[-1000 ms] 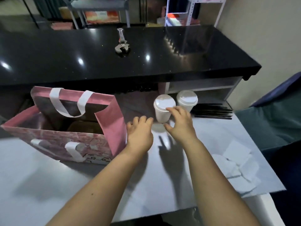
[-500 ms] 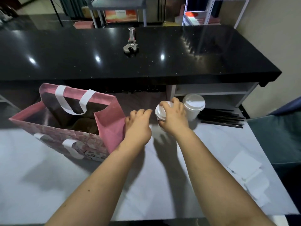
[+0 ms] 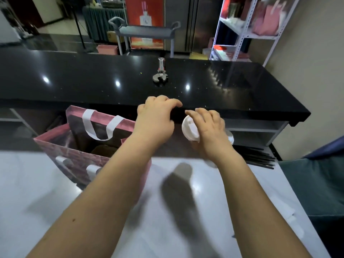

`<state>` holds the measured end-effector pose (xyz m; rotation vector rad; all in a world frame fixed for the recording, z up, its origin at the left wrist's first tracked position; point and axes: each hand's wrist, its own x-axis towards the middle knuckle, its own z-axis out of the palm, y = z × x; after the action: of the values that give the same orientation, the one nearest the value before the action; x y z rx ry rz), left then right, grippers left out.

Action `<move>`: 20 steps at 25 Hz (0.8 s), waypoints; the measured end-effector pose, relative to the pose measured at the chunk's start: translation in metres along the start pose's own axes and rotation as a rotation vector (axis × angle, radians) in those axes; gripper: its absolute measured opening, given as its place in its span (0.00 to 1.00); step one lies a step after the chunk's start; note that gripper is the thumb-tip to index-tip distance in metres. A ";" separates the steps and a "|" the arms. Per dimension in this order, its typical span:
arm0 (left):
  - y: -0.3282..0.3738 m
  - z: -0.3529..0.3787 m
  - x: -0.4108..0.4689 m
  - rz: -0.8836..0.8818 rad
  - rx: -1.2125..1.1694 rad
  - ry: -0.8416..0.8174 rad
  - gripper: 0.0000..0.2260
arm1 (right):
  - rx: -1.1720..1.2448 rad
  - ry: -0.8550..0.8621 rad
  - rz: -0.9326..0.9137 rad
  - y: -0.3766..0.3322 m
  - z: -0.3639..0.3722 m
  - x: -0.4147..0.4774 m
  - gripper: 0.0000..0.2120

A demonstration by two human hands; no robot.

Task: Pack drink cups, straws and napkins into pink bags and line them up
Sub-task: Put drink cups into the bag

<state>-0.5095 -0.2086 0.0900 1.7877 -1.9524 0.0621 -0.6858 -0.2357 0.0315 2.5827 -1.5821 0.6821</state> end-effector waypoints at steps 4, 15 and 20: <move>-0.050 -0.036 0.009 -0.028 0.056 0.023 0.23 | -0.029 0.051 -0.086 -0.038 -0.028 0.039 0.38; -0.241 -0.087 -0.030 -0.068 -0.282 -0.123 0.12 | 0.057 0.112 -0.256 -0.182 -0.026 0.111 0.38; -0.275 -0.085 -0.022 0.035 -0.082 -0.413 0.11 | 0.275 0.094 -0.179 -0.229 -0.030 0.118 0.35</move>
<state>-0.2213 -0.1974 0.0773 1.8200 -2.2269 -0.4005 -0.4552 -0.2169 0.1482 2.7864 -1.2907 1.0517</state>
